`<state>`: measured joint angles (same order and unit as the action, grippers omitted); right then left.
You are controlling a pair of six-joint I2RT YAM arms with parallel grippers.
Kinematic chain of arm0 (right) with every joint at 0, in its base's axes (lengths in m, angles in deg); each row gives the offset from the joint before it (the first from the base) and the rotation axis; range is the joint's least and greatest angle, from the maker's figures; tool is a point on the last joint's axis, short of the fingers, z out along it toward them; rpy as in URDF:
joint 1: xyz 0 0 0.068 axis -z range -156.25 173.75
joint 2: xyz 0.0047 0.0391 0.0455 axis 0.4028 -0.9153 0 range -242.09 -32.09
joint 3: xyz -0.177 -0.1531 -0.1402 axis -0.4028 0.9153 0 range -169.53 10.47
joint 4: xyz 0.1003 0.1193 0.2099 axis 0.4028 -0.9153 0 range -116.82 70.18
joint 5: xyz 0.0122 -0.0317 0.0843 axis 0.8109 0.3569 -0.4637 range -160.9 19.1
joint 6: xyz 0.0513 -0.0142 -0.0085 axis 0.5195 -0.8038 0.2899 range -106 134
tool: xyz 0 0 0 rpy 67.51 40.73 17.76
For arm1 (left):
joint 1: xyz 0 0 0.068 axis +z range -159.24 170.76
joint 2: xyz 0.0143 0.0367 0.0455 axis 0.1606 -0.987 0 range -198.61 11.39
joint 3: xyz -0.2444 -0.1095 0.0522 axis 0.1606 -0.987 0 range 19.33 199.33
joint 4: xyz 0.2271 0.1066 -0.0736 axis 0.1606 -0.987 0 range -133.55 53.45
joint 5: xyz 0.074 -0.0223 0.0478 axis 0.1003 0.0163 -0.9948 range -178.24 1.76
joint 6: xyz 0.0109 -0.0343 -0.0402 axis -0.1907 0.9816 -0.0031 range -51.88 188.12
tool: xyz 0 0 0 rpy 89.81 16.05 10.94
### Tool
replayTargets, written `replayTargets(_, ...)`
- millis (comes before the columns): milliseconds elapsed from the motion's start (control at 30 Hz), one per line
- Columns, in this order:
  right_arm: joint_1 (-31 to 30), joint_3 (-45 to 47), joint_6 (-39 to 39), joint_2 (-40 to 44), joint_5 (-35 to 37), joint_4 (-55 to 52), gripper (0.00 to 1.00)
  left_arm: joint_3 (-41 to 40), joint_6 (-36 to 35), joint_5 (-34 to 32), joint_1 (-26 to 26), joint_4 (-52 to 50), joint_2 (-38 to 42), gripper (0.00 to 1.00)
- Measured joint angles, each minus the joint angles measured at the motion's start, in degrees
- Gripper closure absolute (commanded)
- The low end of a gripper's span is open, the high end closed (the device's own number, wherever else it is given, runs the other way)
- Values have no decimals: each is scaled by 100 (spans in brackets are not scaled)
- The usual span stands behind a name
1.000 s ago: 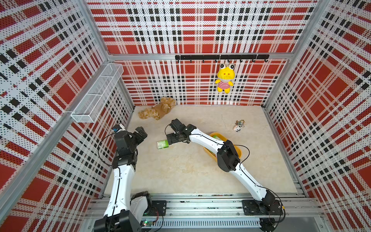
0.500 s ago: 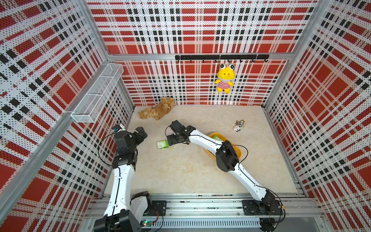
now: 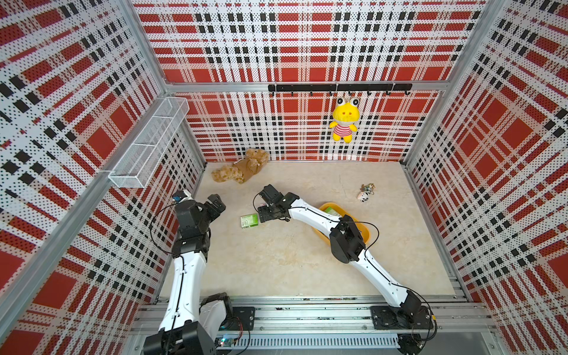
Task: Put the pocket tissues into the storage box
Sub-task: Pick up the pocket tissues from the center of the board.
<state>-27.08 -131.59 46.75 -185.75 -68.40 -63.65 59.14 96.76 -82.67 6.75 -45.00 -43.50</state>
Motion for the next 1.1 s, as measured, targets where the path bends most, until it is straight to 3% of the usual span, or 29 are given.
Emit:
replayTargets(233, 0, 0, 15, 0, 173, -35, 20, 11, -31, 0, 0, -22, 0, 1)
replayTargets(433, 0, 0, -15, -2, 236, -83, 29, 11, -31, 0, 0, -26, 35, 1)
replayTargets(667, 0, 15, -289, -9, 227, -66, 31, 11, -59, -22, 11, -125, 238, 1)
replayTargets(867, -15, 527, -579, 192, 256, 358, 34, 11, -66, -28, 50, -155, 271, 1)
replayTargets(1100, -28, 1095, -778, 496, 258, 566, 54, 11, -61, -28, 59, -155, 271, 1)
